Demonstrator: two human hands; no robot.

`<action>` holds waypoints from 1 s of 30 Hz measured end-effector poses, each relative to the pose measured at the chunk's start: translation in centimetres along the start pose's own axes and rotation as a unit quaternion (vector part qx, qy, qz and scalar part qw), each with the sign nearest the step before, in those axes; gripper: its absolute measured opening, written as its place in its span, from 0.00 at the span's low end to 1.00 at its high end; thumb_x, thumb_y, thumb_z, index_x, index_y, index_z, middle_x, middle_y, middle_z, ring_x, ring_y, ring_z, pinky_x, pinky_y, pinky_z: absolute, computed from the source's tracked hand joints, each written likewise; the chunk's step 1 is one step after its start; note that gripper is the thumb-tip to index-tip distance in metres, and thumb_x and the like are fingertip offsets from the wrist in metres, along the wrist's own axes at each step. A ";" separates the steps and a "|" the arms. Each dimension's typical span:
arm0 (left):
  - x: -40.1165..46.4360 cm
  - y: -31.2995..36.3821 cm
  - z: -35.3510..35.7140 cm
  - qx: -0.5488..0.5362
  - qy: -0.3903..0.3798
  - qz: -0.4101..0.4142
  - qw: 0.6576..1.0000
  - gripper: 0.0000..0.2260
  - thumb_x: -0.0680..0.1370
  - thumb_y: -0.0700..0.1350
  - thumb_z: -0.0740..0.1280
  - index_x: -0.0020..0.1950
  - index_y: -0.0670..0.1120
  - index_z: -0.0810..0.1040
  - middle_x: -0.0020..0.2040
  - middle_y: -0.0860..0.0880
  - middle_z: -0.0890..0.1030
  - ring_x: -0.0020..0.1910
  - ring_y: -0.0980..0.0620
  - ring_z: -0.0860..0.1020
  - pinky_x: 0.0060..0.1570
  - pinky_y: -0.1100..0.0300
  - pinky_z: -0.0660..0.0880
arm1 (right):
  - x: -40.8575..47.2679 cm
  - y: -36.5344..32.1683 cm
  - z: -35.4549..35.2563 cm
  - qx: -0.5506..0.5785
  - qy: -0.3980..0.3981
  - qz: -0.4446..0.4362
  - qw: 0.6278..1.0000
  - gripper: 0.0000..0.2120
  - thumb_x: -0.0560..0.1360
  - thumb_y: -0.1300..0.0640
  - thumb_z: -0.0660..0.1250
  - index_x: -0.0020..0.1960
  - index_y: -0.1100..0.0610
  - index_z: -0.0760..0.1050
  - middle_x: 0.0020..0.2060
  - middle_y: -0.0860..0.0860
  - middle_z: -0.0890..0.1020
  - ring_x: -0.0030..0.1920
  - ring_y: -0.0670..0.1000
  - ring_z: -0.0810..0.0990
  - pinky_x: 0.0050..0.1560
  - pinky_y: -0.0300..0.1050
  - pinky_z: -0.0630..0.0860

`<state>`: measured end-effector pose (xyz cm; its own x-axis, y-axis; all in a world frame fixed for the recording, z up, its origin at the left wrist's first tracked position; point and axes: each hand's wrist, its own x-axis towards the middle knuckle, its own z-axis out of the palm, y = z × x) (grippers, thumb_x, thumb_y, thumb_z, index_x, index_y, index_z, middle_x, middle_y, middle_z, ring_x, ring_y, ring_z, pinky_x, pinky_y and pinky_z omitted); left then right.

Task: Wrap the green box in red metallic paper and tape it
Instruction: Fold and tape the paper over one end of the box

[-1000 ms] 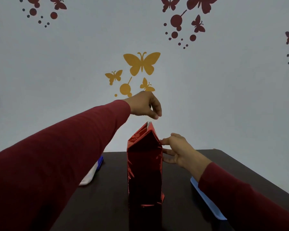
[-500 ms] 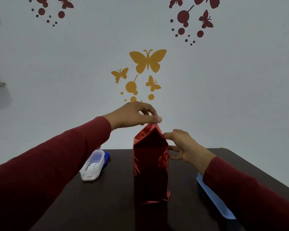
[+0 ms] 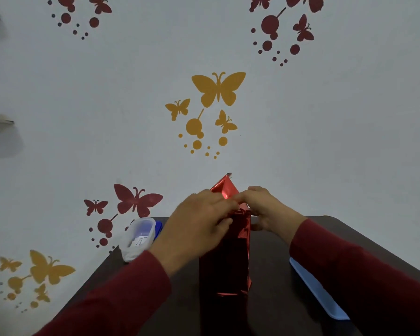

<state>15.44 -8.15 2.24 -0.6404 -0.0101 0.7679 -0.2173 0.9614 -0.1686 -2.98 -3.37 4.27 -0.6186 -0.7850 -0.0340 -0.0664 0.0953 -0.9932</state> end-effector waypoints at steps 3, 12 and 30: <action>-2.0 1.1 1.4 -0.096 0.070 -0.119 0.986 0.11 0.77 0.50 0.73 0.59 0.57 0.82 0.46 0.61 0.81 0.49 0.61 0.75 0.51 0.63 0.75 | -0.1 -0.1 0.4 0.007 0.002 -0.008 1.000 0.39 0.65 0.60 0.77 0.73 0.57 0.69 0.57 0.56 0.82 0.50 0.54 0.84 0.34 0.46 0.81; -3.5 4.2 3.4 -0.270 0.186 -0.309 0.893 0.16 0.76 0.42 0.74 0.45 0.67 0.81 0.43 0.63 0.83 0.44 0.58 0.82 0.44 0.67 0.78 | 0.3 0.1 1.4 0.051 0.000 -0.022 0.998 0.42 0.70 0.66 0.78 0.77 0.59 0.61 0.59 0.59 0.77 0.50 0.57 0.84 0.46 0.55 0.86; 2.2 -5.3 2.8 -0.443 -0.124 -0.408 0.789 0.20 0.62 0.61 0.83 0.52 0.60 0.88 0.51 0.57 0.87 0.58 0.53 0.83 0.64 0.48 0.77 | 0.5 0.9 1.1 0.019 0.031 -0.062 0.997 0.50 0.69 0.57 0.82 0.82 0.54 0.56 0.69 0.59 0.75 0.60 0.57 0.80 0.55 0.53 0.82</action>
<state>13.10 -14.01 3.03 -0.7023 -0.6719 0.2352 -0.1007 0.4209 0.9015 -2.46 -4.36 3.26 -0.6548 -0.7498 0.0943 -0.1155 -0.0240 -0.9930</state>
